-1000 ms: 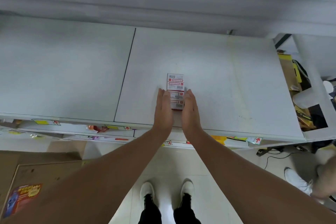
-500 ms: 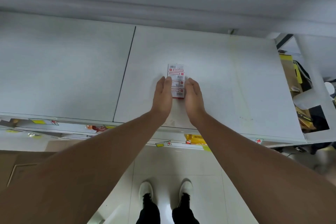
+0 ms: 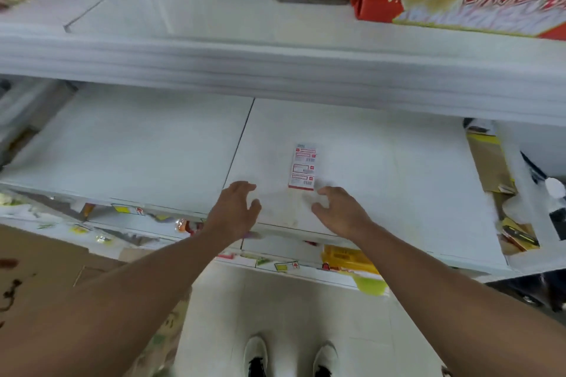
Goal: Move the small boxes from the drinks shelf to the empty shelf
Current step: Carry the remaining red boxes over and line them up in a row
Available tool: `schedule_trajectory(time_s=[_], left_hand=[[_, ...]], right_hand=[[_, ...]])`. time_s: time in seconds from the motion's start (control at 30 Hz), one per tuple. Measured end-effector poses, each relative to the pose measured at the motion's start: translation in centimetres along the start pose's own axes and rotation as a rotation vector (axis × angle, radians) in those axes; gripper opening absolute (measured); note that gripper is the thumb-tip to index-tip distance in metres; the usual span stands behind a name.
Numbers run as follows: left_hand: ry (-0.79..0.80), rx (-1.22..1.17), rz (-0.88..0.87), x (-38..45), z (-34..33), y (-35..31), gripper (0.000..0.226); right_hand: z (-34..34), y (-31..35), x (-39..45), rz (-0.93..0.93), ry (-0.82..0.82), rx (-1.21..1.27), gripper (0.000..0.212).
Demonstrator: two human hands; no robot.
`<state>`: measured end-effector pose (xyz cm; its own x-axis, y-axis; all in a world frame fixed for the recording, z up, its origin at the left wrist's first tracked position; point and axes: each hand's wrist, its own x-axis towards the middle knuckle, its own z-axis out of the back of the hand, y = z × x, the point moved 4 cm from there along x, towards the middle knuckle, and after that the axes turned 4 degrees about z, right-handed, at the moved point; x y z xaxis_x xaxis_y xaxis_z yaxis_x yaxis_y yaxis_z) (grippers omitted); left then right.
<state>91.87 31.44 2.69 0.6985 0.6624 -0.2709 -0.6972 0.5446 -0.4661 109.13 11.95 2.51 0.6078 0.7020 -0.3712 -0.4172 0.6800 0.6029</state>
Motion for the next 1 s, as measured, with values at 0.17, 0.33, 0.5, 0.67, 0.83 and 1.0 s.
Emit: schedule_trajectory(time_s=[0.17, 0.33, 0.5, 0.67, 0.83, 1.0], left_hand=[[-0.007, 0.172, 0.035, -4.5, 1.9, 0.2, 0.053], [-0.033, 0.314, 0.065, -9.2, 3.9, 0.1, 0.057], [-0.118, 0.378, 0.047, -13.7, 6.6, 1.0, 0.054], [-0.194, 0.397, 0.059, -19.2, 9.0, 4.1, 0.050], [-0.261, 0.305, 0.093, -26.0, 9.1, 8.9, 0.039], [-0.263, 0.301, 0.182, -33.0, 6.0, 15.0, 0.060]], right_hand=[[-0.3, 3.0, -0.8, 0.101, 0.071, -0.178, 0.063], [-1.9, 6.8, -4.4, 0.236, 0.056, -0.319, 0.062], [-3.7, 11.0, -8.8, 0.388, 0.044, -0.423, 0.070], [-5.1, 13.7, -13.2, 0.366, 0.053, -0.512, 0.075], [-9.2, 15.5, -18.2, 0.368, 0.075, -0.611, 0.068], [-14.1, 17.1, -22.4, 0.403, 0.159, -0.696, 0.079]])
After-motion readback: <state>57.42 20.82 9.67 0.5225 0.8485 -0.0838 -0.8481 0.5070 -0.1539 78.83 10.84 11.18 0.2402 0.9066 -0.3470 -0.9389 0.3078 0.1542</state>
